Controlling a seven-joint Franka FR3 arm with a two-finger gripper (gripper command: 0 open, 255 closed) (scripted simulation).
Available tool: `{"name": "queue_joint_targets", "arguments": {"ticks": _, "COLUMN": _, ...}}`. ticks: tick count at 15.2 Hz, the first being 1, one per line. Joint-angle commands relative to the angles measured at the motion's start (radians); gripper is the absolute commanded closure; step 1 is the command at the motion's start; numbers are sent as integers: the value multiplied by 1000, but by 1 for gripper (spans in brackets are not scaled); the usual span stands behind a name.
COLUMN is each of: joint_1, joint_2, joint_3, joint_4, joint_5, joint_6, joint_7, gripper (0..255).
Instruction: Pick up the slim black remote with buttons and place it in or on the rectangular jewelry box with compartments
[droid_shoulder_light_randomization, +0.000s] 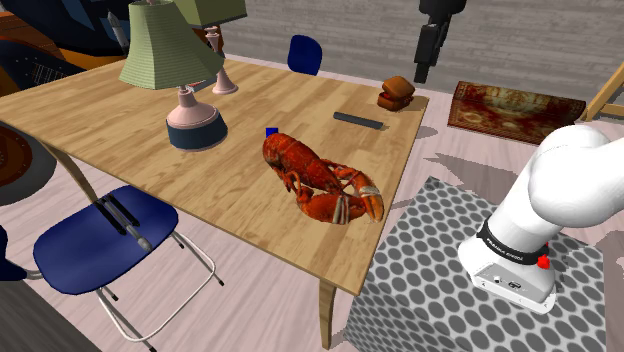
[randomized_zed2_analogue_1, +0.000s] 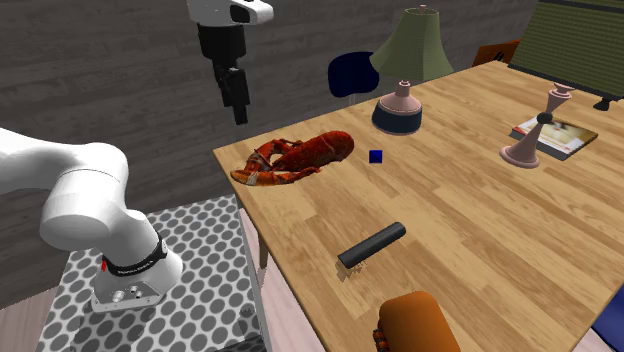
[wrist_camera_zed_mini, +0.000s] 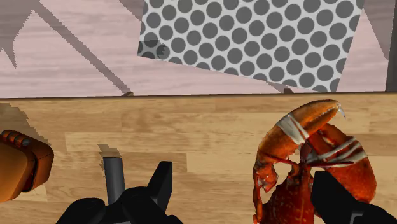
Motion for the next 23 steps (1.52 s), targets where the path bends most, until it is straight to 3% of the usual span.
{"name": "queue_joint_targets", "arguments": {"ticks": 1, "joint_1": 0, "joint_2": 0, "joint_3": 0, "joint_4": 0, "joint_5": 0, "joint_6": 0, "joint_7": 0, "gripper": 0}}
{"name": "queue_joint_targets", "arguments": {"ticks": 12, "joint_1": -49, "joint_2": 257, "joint_3": -102, "joint_4": -52, "joint_5": -70, "joint_6": 337, "joint_7": -100, "gripper": 0}}
{"name": "queue_joint_targets", "arguments": {"ticks": 23, "joint_1": -88, "joint_2": 618, "joint_3": -188, "joint_4": 63, "joint_5": -77, "joint_6": 613, "joint_7": -201, "gripper": 0}}
